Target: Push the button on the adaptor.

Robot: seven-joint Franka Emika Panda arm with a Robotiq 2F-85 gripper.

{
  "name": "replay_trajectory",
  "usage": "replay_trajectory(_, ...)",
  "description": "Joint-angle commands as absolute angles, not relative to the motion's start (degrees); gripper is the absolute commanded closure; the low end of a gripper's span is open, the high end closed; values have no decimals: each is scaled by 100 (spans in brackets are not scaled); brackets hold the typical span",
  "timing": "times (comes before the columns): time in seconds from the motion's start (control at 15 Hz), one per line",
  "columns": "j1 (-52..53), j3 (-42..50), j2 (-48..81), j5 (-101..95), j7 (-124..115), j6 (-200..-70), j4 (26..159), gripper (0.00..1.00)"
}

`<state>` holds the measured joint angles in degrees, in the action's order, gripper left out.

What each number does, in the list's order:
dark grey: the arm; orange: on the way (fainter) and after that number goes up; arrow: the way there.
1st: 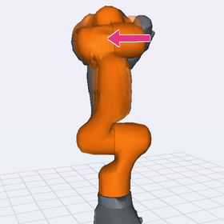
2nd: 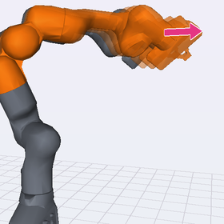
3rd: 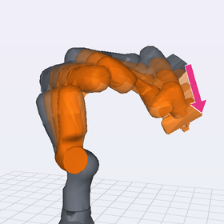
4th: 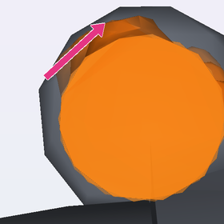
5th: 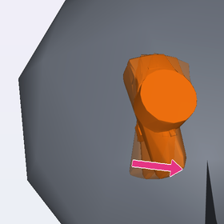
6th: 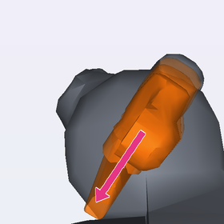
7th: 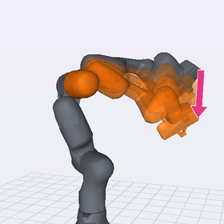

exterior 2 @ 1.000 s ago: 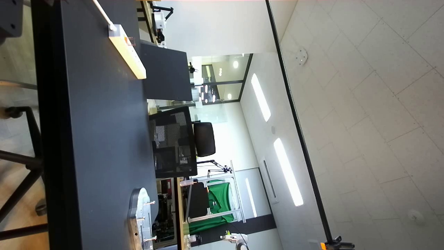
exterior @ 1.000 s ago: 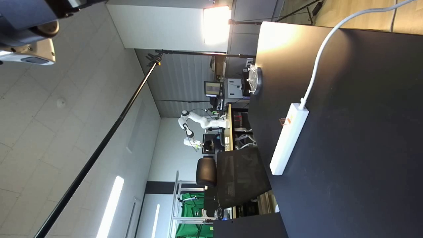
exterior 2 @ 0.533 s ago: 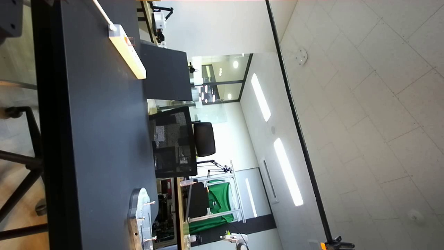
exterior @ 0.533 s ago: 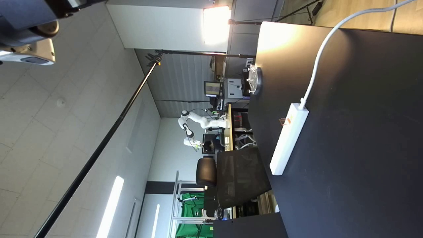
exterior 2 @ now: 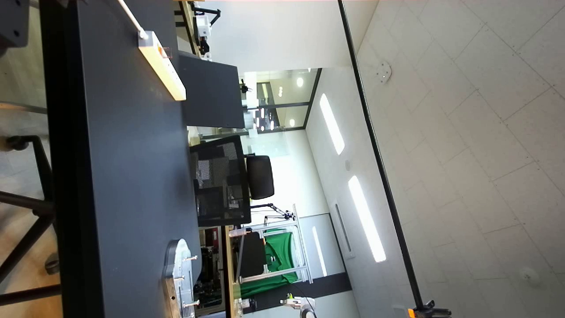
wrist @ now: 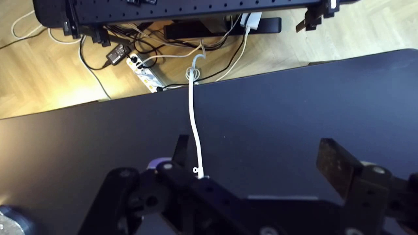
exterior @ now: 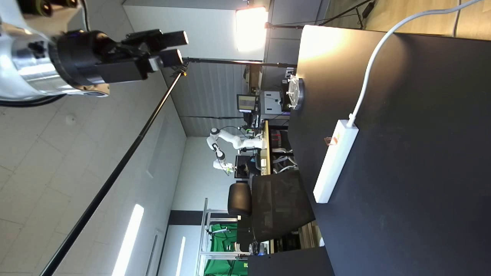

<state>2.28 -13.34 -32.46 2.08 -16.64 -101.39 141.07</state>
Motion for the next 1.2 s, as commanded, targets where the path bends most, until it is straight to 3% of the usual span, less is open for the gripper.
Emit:
replay_trajectory(0.0, 41, -825, -2418, -86, -1172, -10875, 13819, 7)
replay_trajectory(0.07, -10, -692, -2138, -127, -993, -11056, 13696, 26)
replay_trajectory(0.73, -94, -149, 201, -308, -307, -10889, 11999, 95)
replay_trajectory(0.87, -96, -98, 496, -397, -289, -10748, 11691, 100)
replay_trajectory(1.13, -87, -17, 976, -511, -300, -10485, 11160, 100)
